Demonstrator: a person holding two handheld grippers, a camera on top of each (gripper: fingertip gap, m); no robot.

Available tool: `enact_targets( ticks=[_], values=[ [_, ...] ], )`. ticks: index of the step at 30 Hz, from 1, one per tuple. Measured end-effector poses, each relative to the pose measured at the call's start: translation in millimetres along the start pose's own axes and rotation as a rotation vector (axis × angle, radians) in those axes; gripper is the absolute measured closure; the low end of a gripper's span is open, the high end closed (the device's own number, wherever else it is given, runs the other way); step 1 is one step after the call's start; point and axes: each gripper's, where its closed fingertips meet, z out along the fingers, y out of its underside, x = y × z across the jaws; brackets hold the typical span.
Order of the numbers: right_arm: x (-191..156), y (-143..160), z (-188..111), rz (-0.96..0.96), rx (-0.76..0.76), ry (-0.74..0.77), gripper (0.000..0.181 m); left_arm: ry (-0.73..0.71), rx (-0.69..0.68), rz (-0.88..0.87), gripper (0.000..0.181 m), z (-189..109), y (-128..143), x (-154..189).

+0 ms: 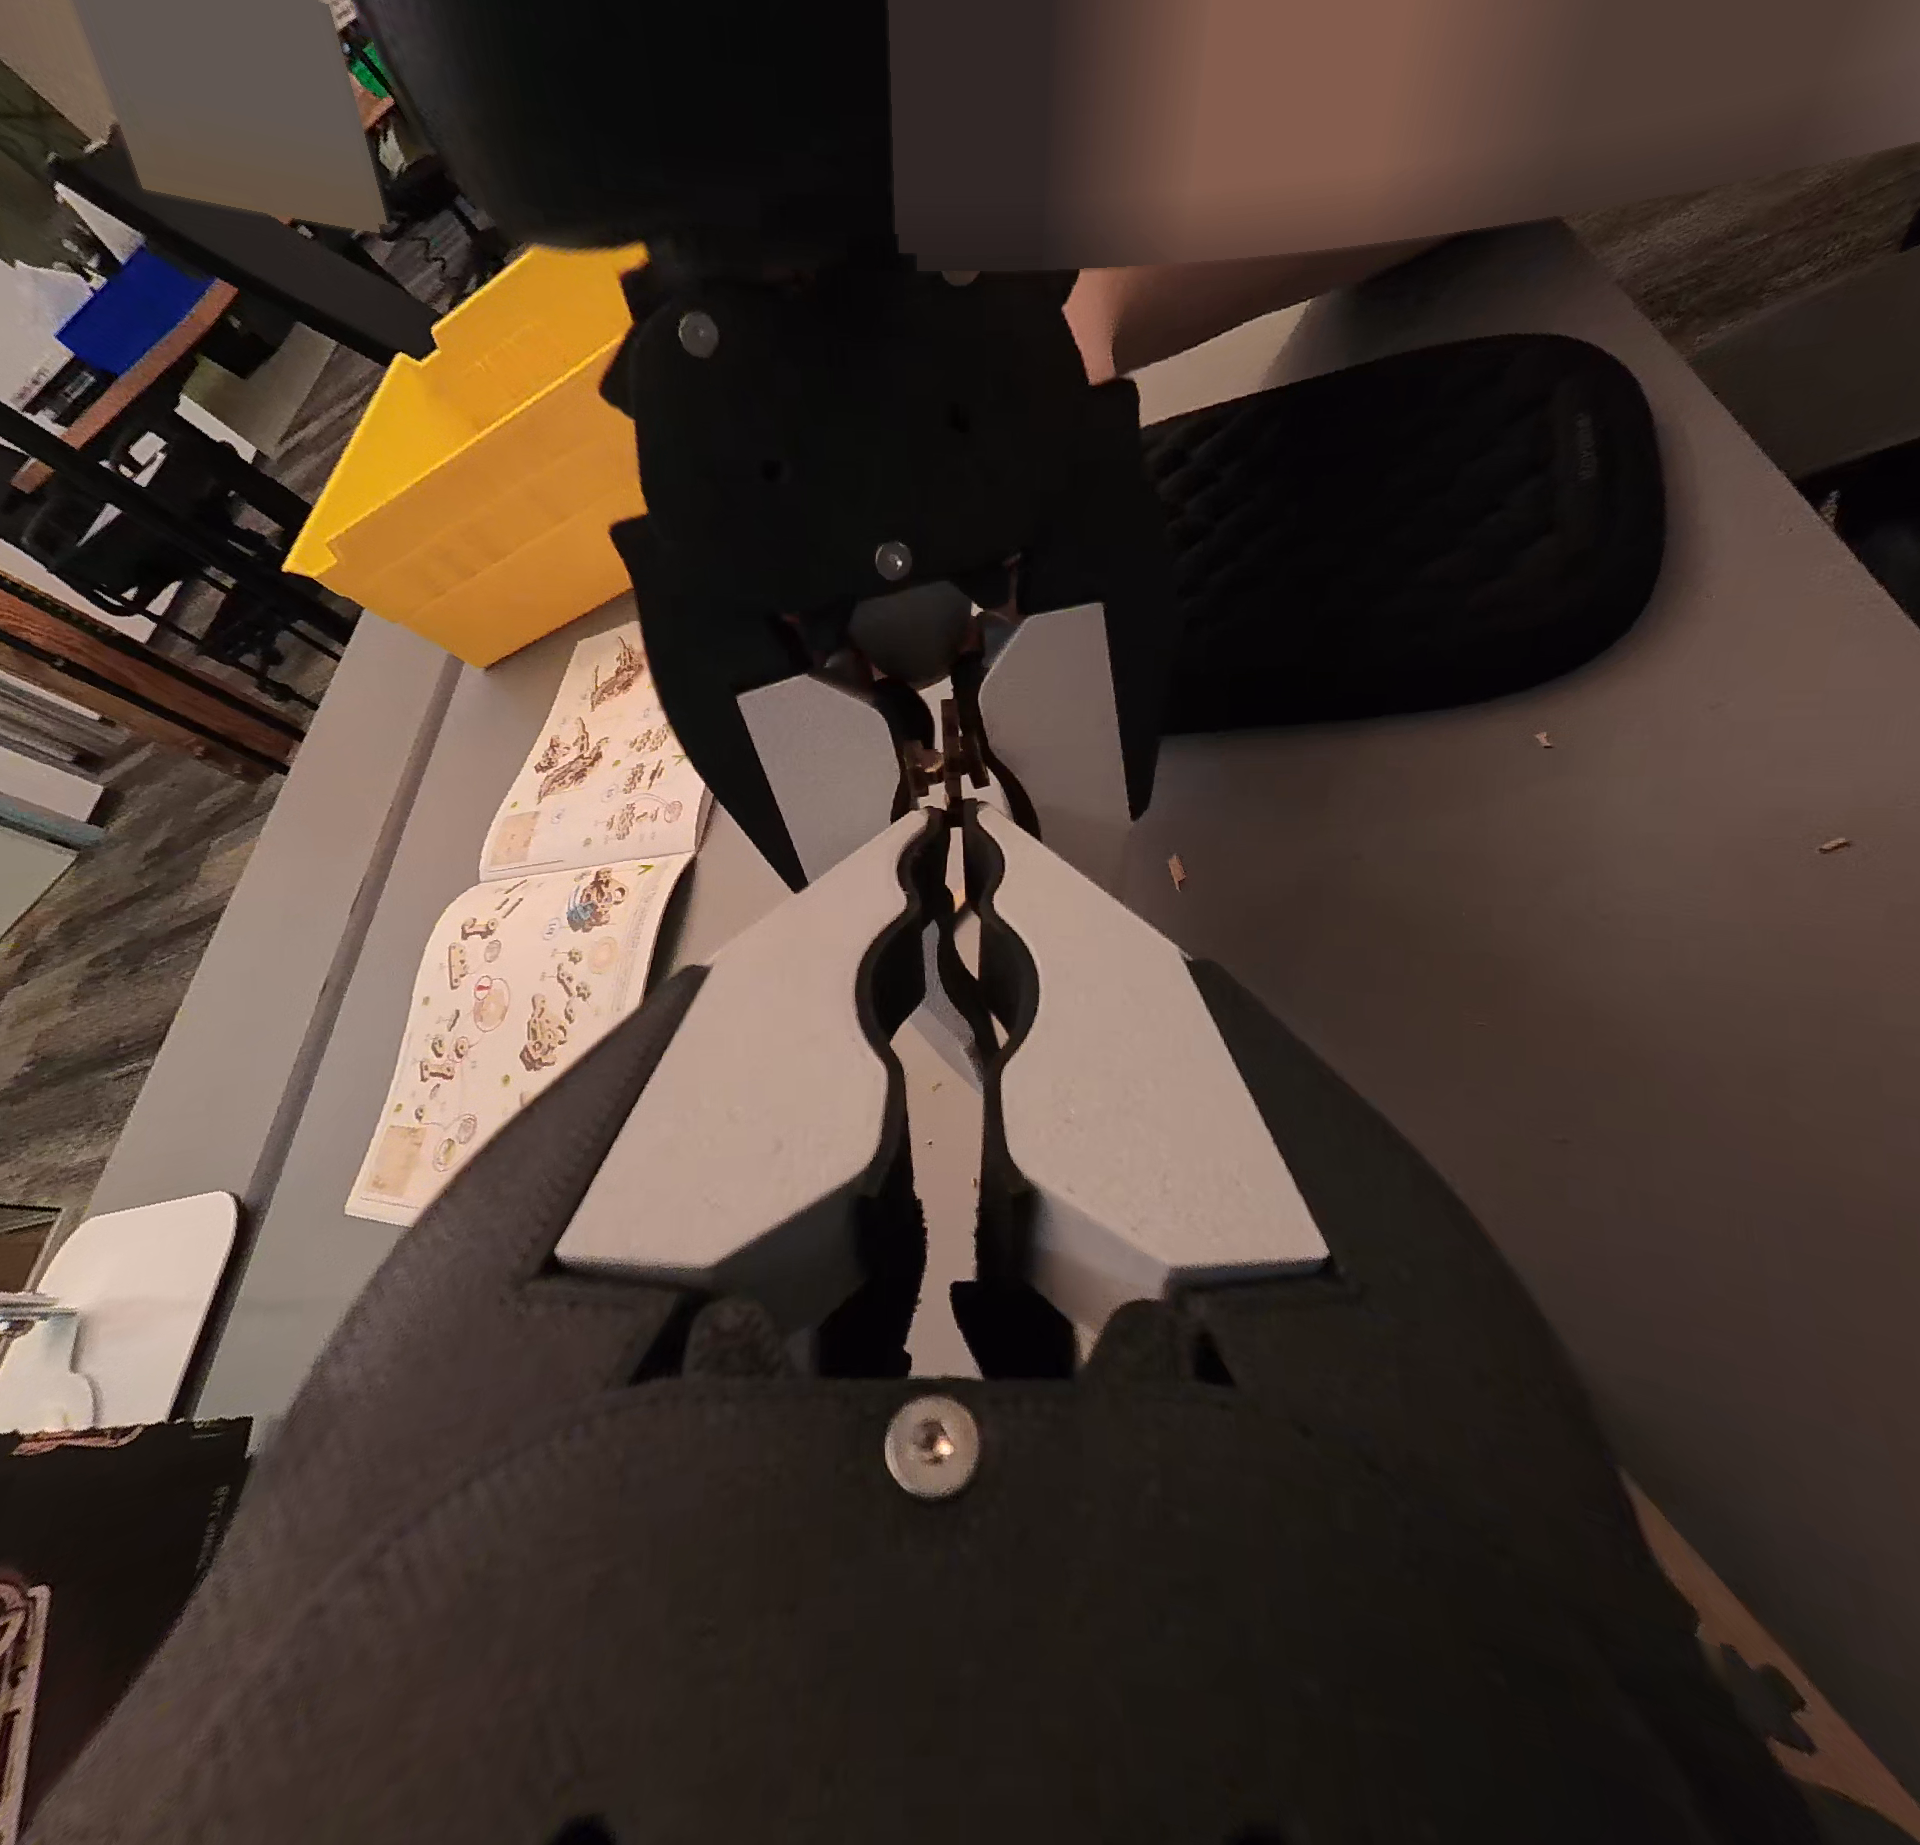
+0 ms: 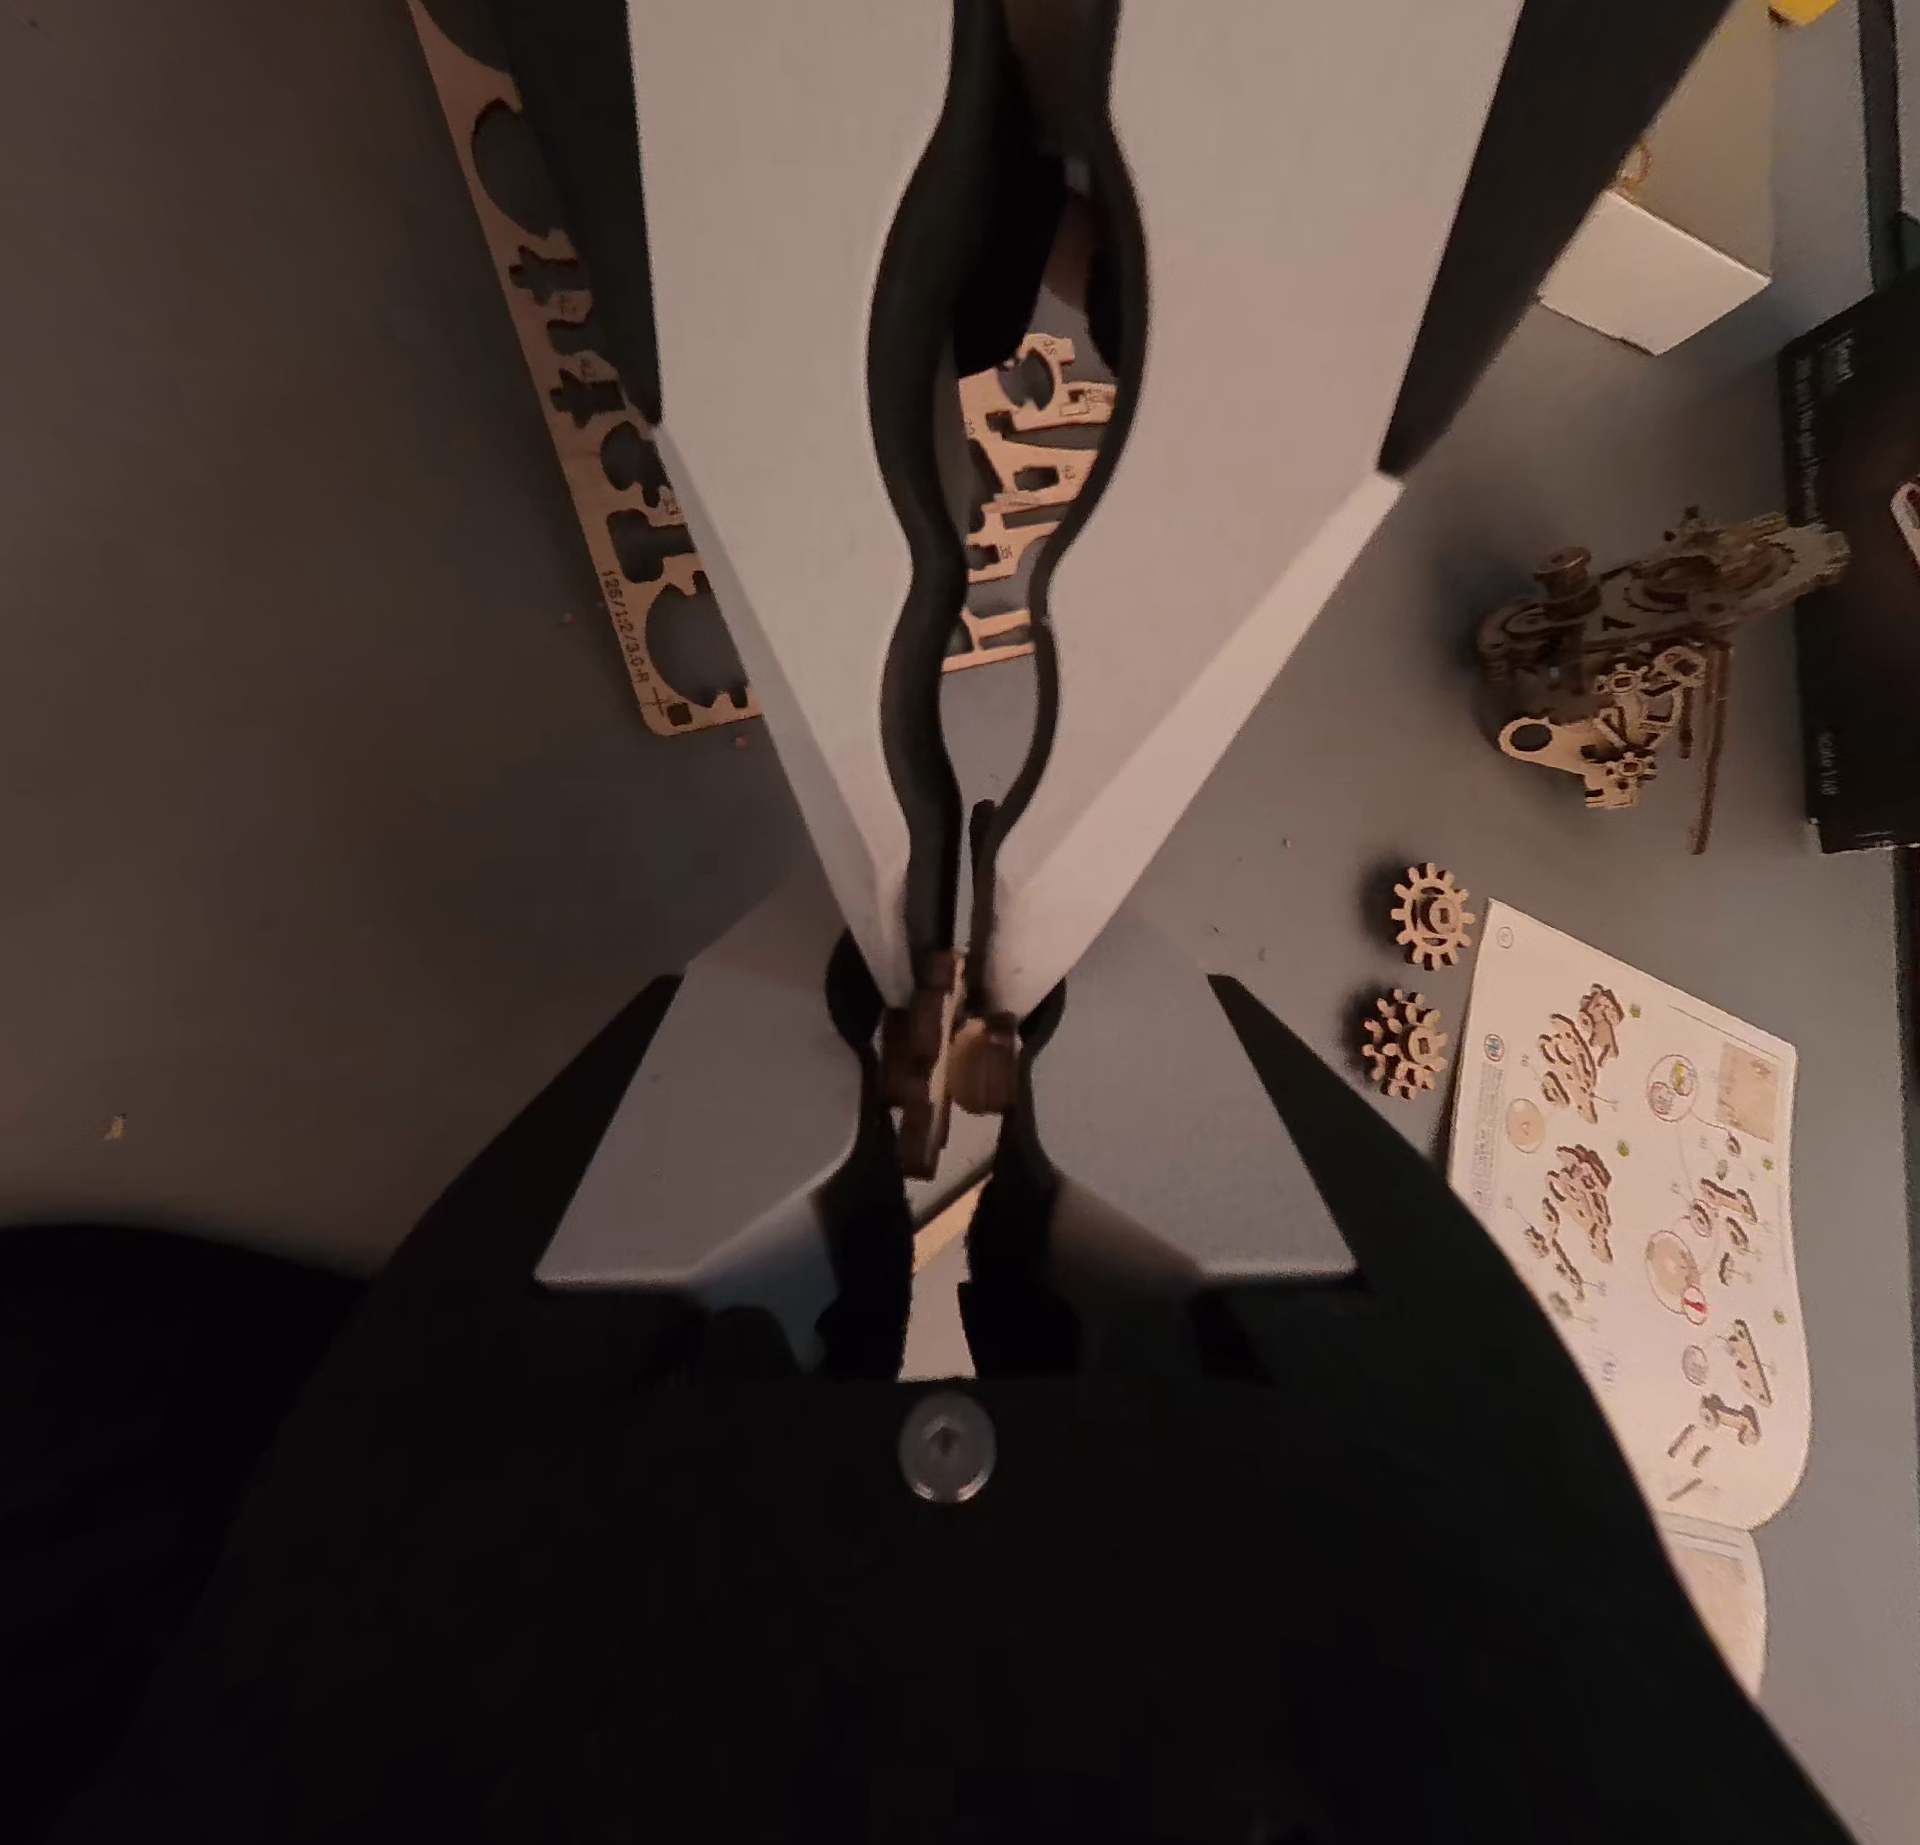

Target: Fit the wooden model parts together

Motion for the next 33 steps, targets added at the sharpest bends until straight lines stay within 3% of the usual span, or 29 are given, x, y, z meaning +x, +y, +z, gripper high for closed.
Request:
enact_targets(
  ticks=[5, 8, 21, 33],
  values=[
    [0, 0, 1, 0.018, 0.007, -0.007, 0.171, 0.020, -0.001, -0.037, 0.180, 0, 1, 1],
    [-11, -5, 0, 0.127, 0.046, -0.144, 0.168, 0.042, 0.007, -0.093, 0.180, 0, 1, 1],
    [4, -6, 0, 0.152, 0.066, -0.054, 0.165, 0.109, 0.053, -0.411, 0.180, 1, -1, -6],
    [-1, -2, -3, 0.185, 0.051, -0.120, 0.167, 0.125, 0.074, -0.407, 0.179, -4, -3, -5]
  ],
)
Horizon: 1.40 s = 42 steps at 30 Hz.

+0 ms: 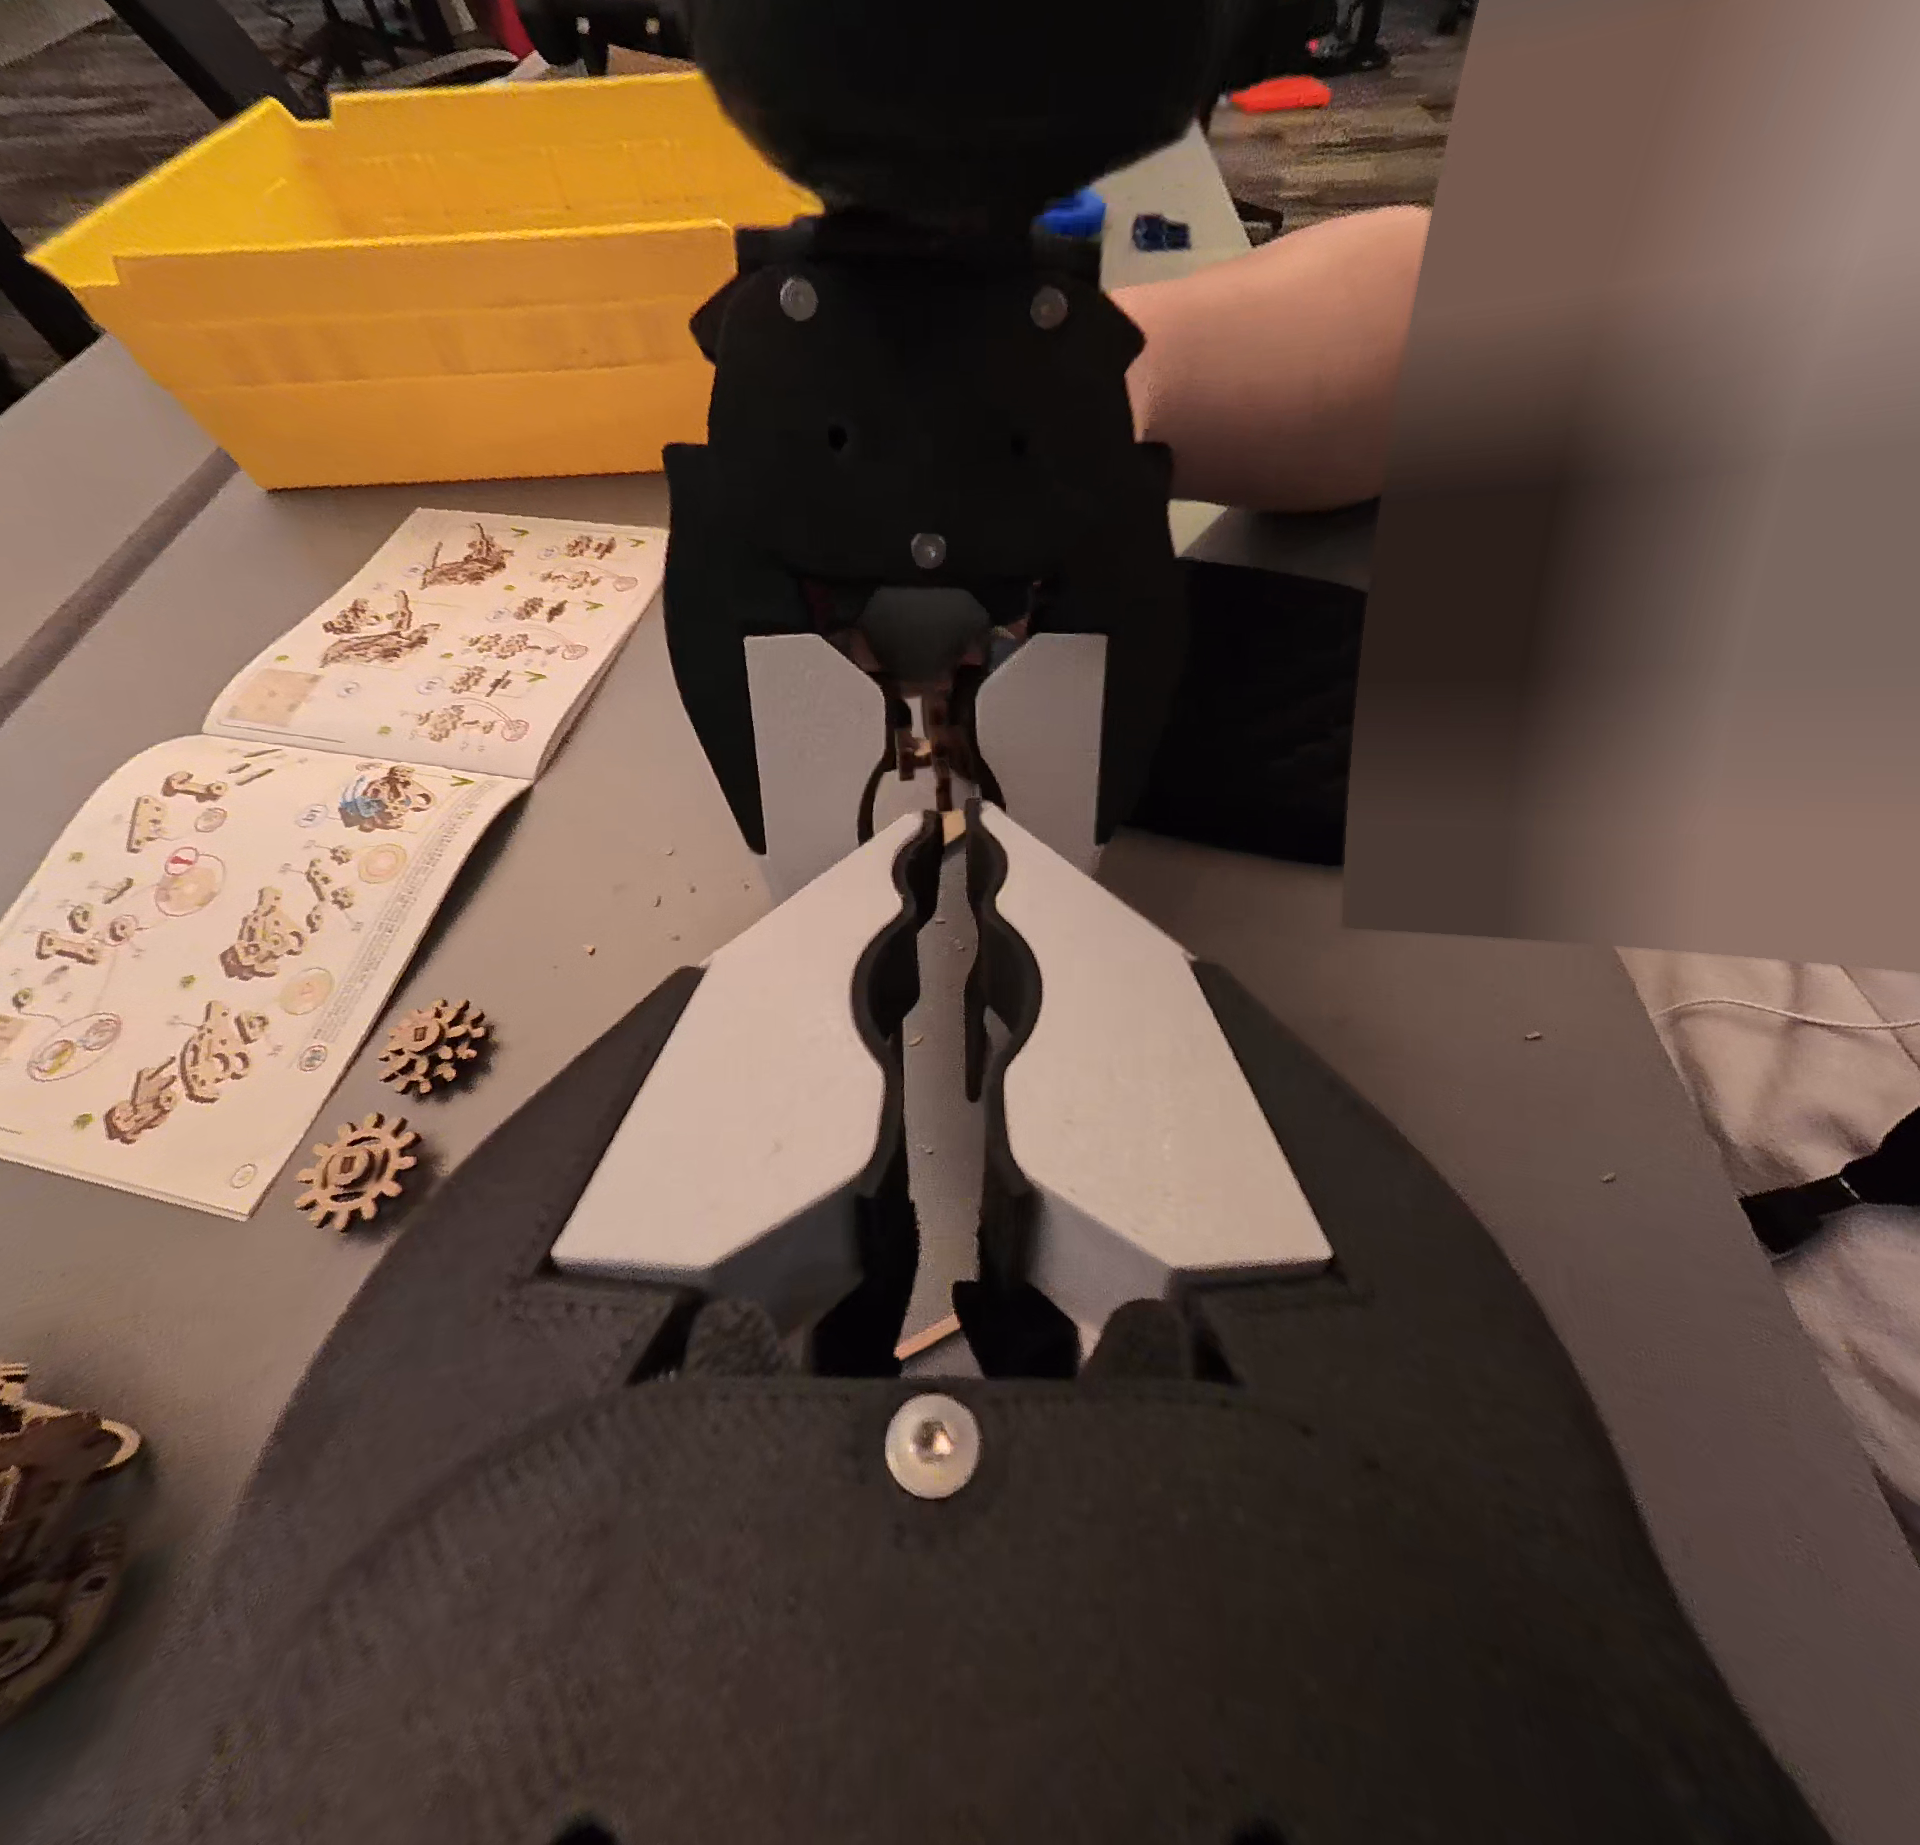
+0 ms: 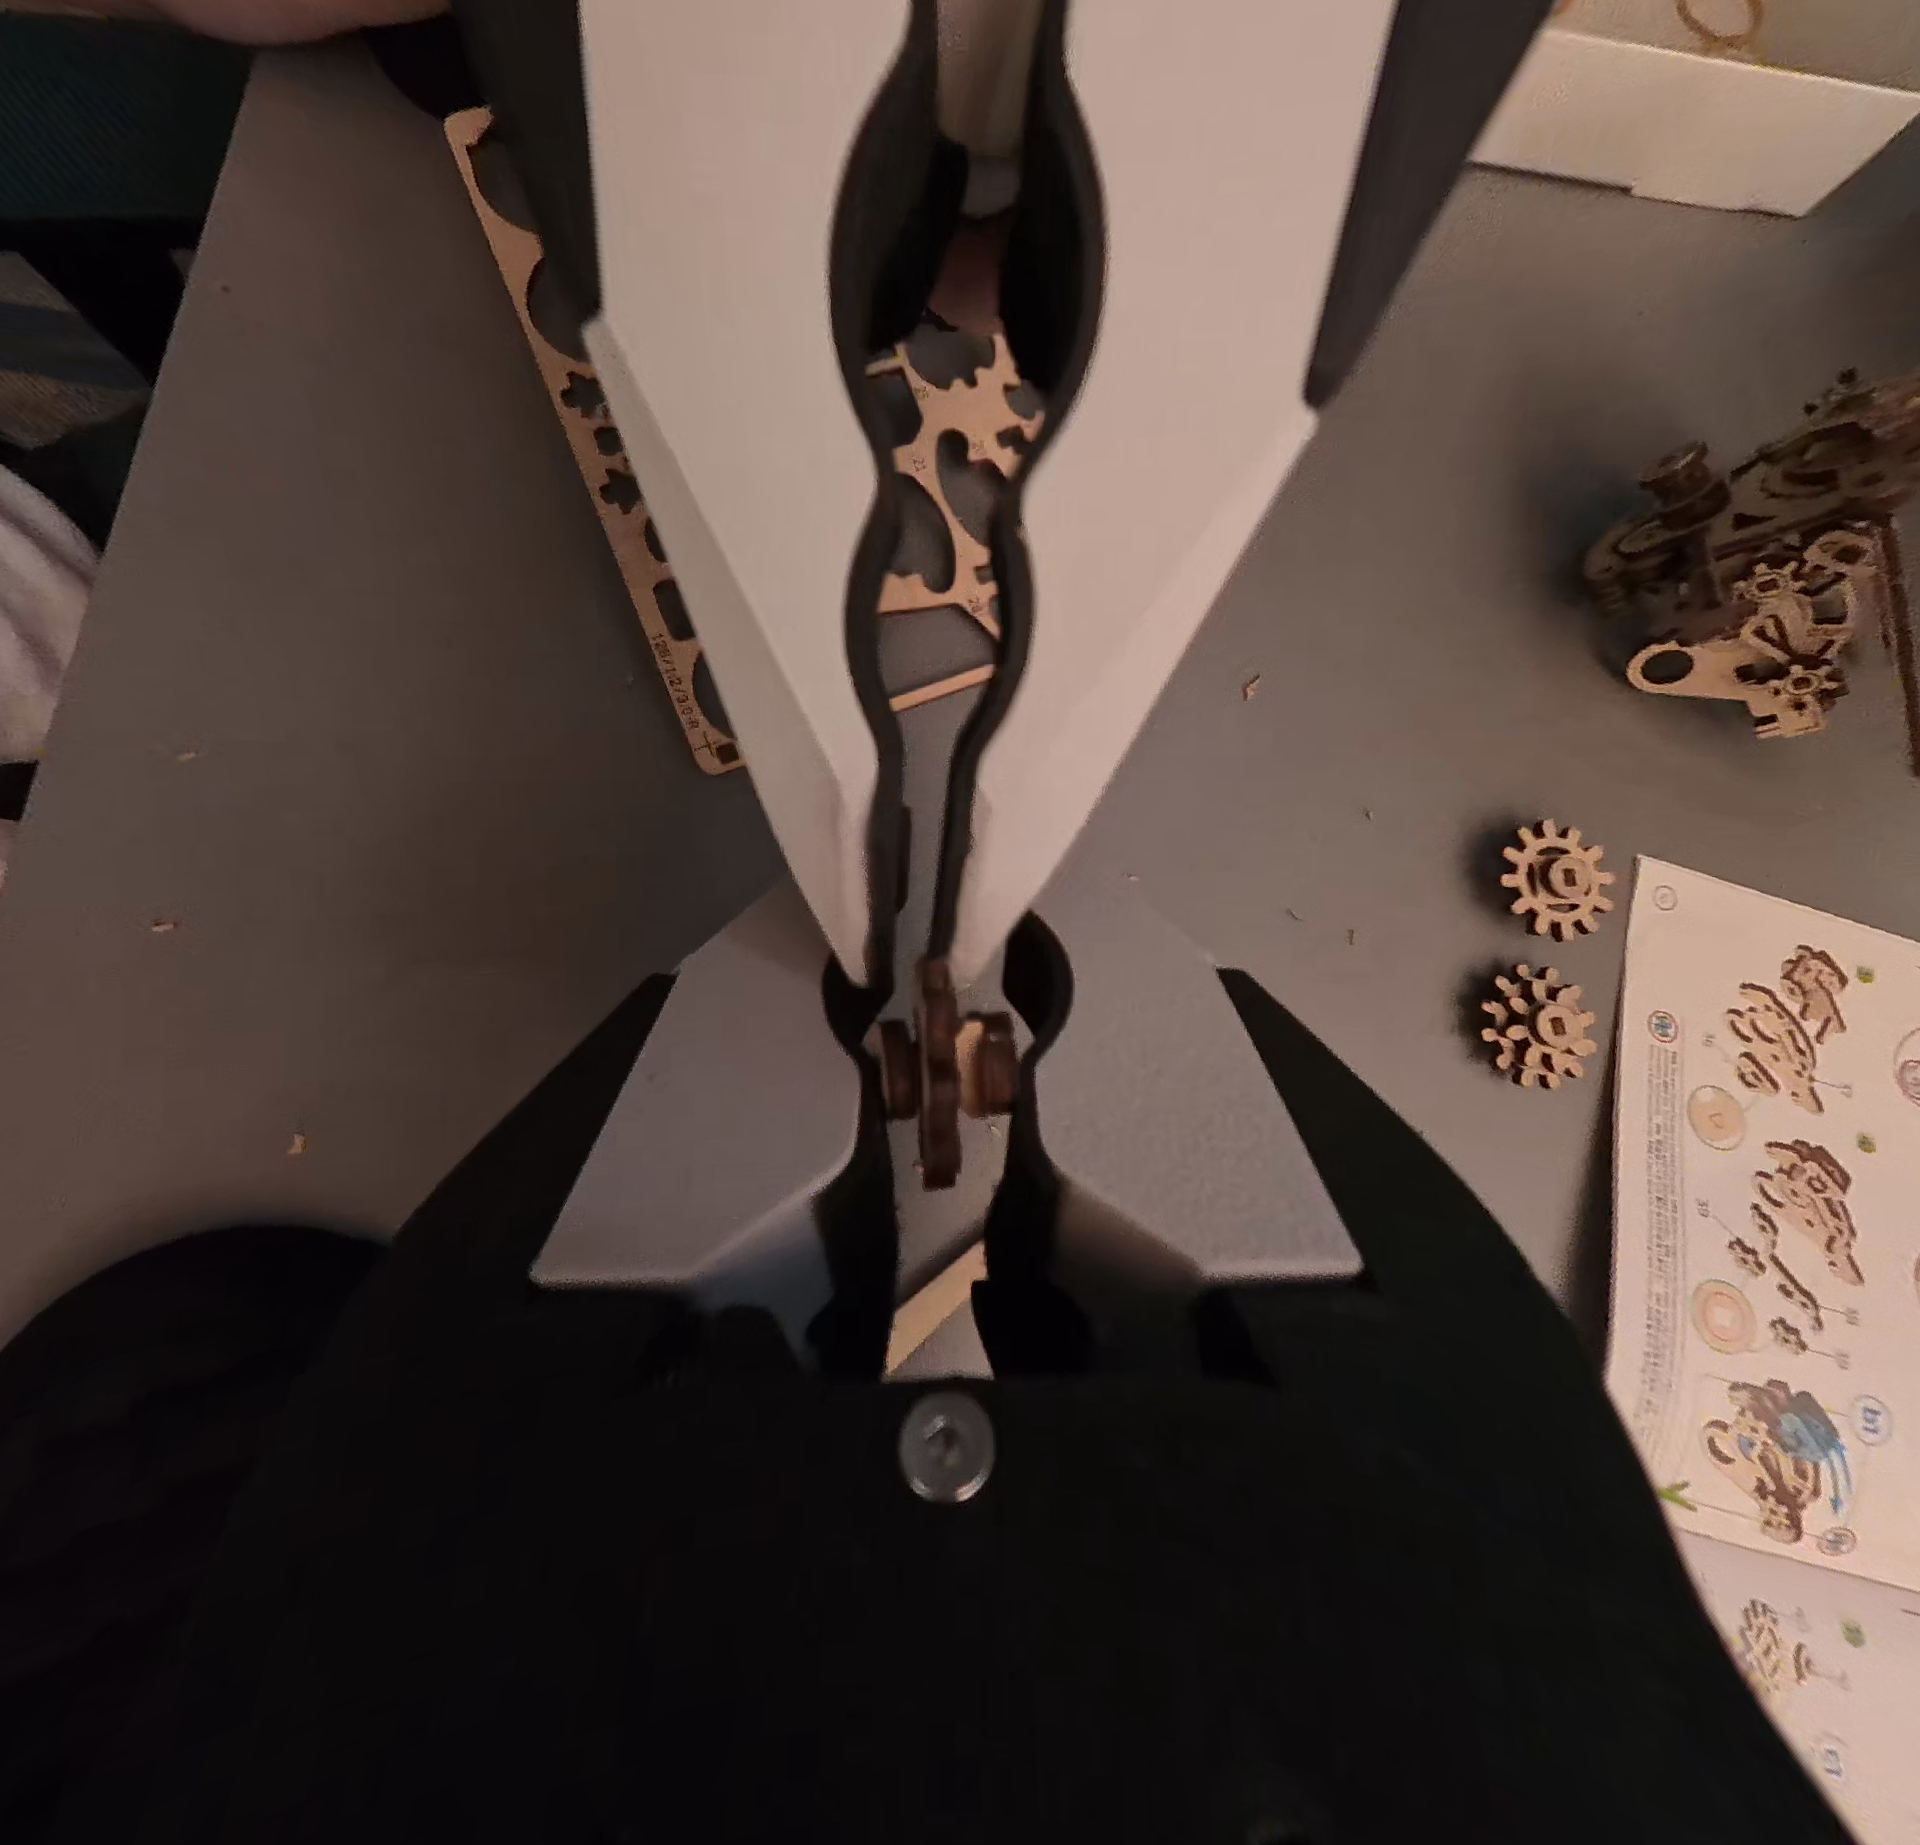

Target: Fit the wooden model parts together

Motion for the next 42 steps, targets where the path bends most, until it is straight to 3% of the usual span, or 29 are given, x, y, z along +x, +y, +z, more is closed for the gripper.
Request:
enact_targets(
  ticks=[11, 13, 15, 42],
  values=[
    [-5, 1, 2, 0.027, -0.001, -0.047, 0.164, -0.017, -0.013, 0.001, 0.181, 4, 1, -1],
    [-6, 1, 3, 0.042, -0.011, -0.054, 0.152, -0.006, 0.021, -0.051, 0.181, 4, -4, -2],
    [-5, 4, 6, 0.026, -0.034, -0.036, 0.161, 0.008, 0.006, -0.060, 0.181, 5, -2, 0],
    [1, 7, 5, -0.067, -0.094, 0.075, 0.165, -0.002, -0.025, -0.043, 0.181, 8, 0, 2]
  ],
)
